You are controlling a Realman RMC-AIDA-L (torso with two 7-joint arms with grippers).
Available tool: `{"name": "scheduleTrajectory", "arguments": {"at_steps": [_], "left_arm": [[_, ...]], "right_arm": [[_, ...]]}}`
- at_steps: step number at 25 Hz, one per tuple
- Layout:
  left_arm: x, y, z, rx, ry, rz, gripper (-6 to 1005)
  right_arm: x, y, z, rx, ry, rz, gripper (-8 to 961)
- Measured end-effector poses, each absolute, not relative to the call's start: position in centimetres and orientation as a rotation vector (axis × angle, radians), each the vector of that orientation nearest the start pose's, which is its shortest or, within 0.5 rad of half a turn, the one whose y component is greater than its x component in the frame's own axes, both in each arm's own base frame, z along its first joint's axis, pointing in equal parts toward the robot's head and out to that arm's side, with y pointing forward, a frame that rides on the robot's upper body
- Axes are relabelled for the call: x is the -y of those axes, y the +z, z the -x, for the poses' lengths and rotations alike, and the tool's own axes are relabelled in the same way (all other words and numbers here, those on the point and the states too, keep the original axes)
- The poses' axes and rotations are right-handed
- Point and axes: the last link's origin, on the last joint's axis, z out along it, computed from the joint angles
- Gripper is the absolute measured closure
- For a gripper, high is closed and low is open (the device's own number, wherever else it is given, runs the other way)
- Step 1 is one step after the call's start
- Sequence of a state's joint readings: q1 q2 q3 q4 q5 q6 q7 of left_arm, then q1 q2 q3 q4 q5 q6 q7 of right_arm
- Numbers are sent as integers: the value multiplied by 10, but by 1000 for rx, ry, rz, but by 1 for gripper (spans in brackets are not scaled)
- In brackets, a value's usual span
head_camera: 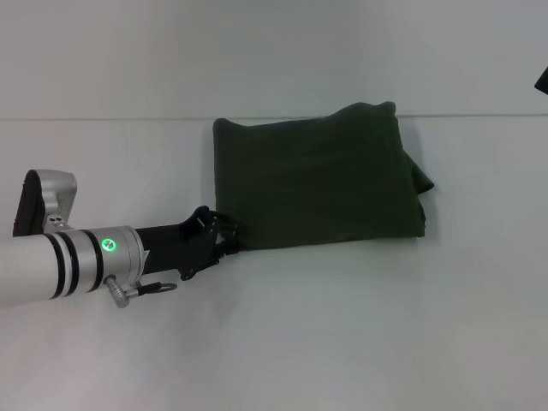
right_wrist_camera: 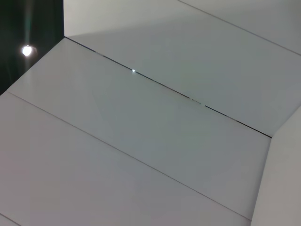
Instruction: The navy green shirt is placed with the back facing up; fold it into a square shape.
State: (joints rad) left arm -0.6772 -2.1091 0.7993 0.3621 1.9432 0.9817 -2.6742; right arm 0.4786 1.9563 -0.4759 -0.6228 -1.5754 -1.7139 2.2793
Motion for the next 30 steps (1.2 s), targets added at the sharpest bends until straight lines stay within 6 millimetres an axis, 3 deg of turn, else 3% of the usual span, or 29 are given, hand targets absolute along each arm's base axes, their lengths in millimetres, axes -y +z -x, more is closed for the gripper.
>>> {"name": "scheduleTrajectory", "arguments": {"at_steps": [11, 17, 30], "left_arm": [[-375, -68, 275, -2675, 873, -1799, 879], [-365, -64, 284, -2673, 873, -1789, 983], [-326, -34, 326, -2712, 938, -1704, 983]], "right_arm": [[-337, 117, -268, -1613, 1617, 2043, 71], [-337, 116, -268, -1614, 1617, 2041, 71], [-338, 112, -272, -1649, 1627, 2006, 69]]}}
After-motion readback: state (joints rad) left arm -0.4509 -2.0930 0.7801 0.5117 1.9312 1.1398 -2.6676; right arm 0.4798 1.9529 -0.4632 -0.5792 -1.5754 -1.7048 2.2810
